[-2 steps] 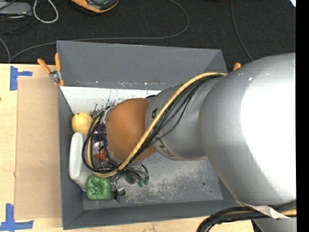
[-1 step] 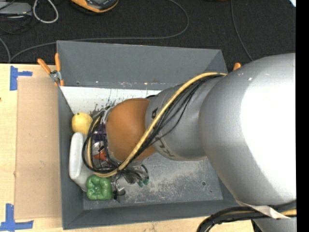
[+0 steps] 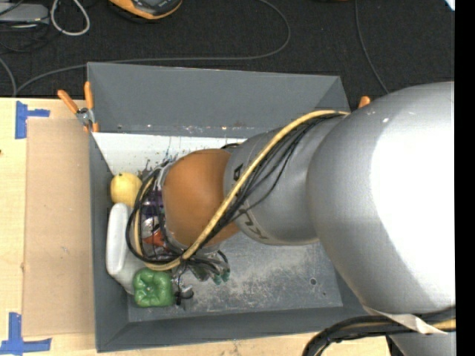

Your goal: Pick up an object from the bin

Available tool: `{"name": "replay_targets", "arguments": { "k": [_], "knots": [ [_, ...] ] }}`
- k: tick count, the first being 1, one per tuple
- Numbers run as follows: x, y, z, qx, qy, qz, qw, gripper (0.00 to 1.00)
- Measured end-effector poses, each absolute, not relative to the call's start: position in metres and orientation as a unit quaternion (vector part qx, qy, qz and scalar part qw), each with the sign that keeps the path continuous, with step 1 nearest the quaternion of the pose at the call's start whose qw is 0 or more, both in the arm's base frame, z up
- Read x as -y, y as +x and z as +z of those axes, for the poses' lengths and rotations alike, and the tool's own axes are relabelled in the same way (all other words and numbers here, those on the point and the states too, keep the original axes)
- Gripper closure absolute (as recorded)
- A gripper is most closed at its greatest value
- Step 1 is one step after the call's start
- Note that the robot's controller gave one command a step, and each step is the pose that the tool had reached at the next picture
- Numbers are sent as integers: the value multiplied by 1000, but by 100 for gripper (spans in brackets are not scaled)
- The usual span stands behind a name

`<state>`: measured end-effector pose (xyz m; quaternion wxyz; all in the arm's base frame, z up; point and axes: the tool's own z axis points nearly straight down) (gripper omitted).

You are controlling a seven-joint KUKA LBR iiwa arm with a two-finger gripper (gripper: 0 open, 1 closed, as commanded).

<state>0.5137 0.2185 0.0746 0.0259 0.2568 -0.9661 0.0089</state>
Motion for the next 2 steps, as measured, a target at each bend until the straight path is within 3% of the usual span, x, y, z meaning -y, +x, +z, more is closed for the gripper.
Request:
{"name": "replay_targets", "arguments": {
  "k": [1, 2],
  "knots": [
    [-187, 523, 122, 946, 322, 6, 26, 100],
    [-187, 523, 122, 946, 322, 6, 26, 100]
  ]
}}
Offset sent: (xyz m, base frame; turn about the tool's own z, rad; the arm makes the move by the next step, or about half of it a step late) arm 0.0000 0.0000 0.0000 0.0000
